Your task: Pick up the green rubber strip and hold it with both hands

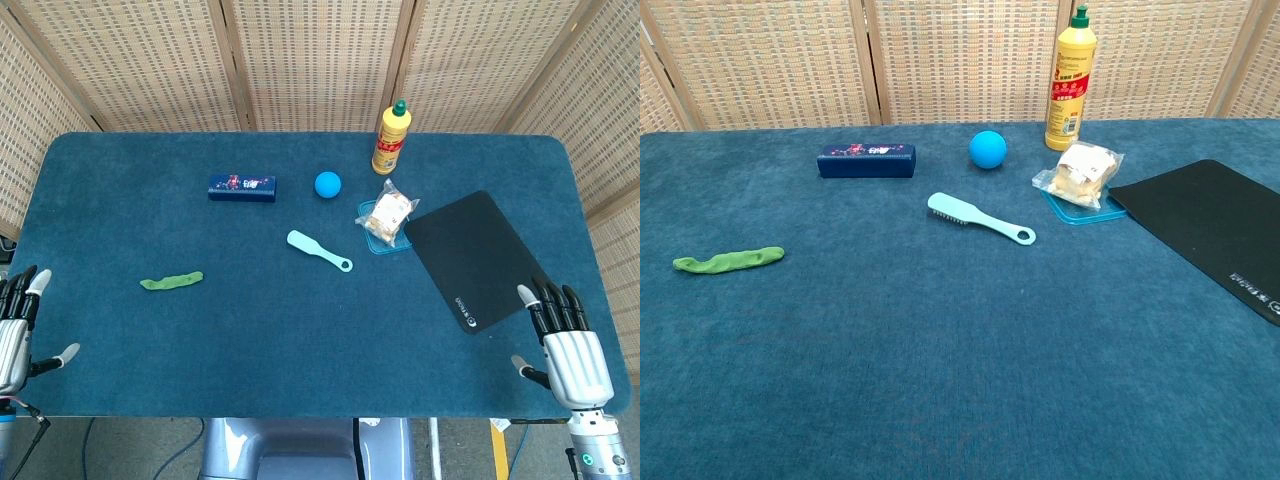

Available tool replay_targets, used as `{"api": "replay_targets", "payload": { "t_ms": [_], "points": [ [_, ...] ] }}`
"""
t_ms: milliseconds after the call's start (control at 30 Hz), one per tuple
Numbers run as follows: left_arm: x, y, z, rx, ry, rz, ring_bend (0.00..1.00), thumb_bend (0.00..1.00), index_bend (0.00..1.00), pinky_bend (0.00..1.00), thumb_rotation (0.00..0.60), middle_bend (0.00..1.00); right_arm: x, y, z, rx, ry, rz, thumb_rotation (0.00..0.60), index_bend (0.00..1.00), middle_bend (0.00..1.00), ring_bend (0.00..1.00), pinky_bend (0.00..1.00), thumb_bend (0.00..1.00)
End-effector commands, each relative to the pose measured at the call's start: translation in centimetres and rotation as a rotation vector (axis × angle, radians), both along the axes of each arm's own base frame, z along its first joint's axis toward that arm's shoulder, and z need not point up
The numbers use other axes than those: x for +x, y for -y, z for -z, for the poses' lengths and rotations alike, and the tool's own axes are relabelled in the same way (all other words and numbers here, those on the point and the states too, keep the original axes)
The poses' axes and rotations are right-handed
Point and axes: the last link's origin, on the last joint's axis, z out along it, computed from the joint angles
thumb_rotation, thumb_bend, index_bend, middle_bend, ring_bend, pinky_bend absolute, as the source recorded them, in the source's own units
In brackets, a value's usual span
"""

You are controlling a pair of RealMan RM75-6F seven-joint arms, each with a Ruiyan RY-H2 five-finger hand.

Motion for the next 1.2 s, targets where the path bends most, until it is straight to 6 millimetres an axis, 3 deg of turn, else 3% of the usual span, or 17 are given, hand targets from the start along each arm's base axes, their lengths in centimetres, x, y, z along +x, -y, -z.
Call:
{"api": "replay_targets", "payload": {
  "t_ms": [33, 200, 367, 433, 567, 700, 833, 1200],
  "points": [
    [0.0, 0.0, 0.0, -0.001, 0.000, -0.002, 0.00, 0.00, 0.00, 0.00, 0.600, 0.00, 0.0, 0.0, 0.0, 0.001, -0.003, 0.002, 0.600, 0.00, 0.00, 0.00, 0.00, 0.00],
    [-0.4, -1.0, 0.9, -0.031, -0.022, -0.007, 0.00, 0.00, 0.00, 0.00, 0.600, 0.00, -0.1, 0.0, 0.1, 0.009, -0.001, 0.013, 0.600, 0.00, 0.00, 0.00, 0.00, 0.00],
    [-1.1, -4.7, 2.9, -0.101, -0.004, -0.014, 0.00, 0.03, 0.00, 0.00, 0.600, 0.00, -0.2, 0.1, 0.1, 0.015, 0.002, 0.016, 0.600, 0.00, 0.00, 0.00, 0.00, 0.00],
    [-1.5, -6.6, 3.9, -0.144, 0.025, -0.019, 0.00, 0.12, 0.01, 0.00, 0.600, 0.00, -0.2, 0.2, 0.1, 0.018, 0.003, 0.020, 0.600, 0.00, 0.00, 0.00, 0.00, 0.00],
    [-2.0, -9.7, 5.5, -0.190, 0.047, -0.031, 0.00, 0.29, 0.17, 0.00, 0.600, 0.00, -0.3, 0.5, 0.2, 0.021, 0.003, 0.028, 0.600, 0.00, 0.00, 0.00, 0.00, 0.00],
    [-3.2, -12.2, 8.4, -0.235, 0.034, -0.087, 0.00, 0.36, 0.27, 0.00, 0.600, 0.00, -0.7, 0.8, 0.4, 0.030, -0.002, 0.047, 0.600, 0.00, 0.00, 0.00, 0.00, 0.00],
    [-3.6, -13.5, 10.3, -0.250, 0.003, -0.119, 0.00, 0.36, 0.30, 0.00, 0.600, 0.00, -0.9, 1.1, 0.7, 0.048, -0.001, 0.060, 0.600, 0.00, 0.00, 0.00, 0.00, 0.00],
    [-4.1, -14.8, 12.6, -0.276, -0.017, -0.126, 0.00, 0.36, 0.38, 0.00, 0.600, 0.00, -1.1, 1.3, 0.8, 0.054, -0.004, 0.072, 0.600, 0.00, 0.00, 0.00, 0.00, 0.00]
  ]
}}
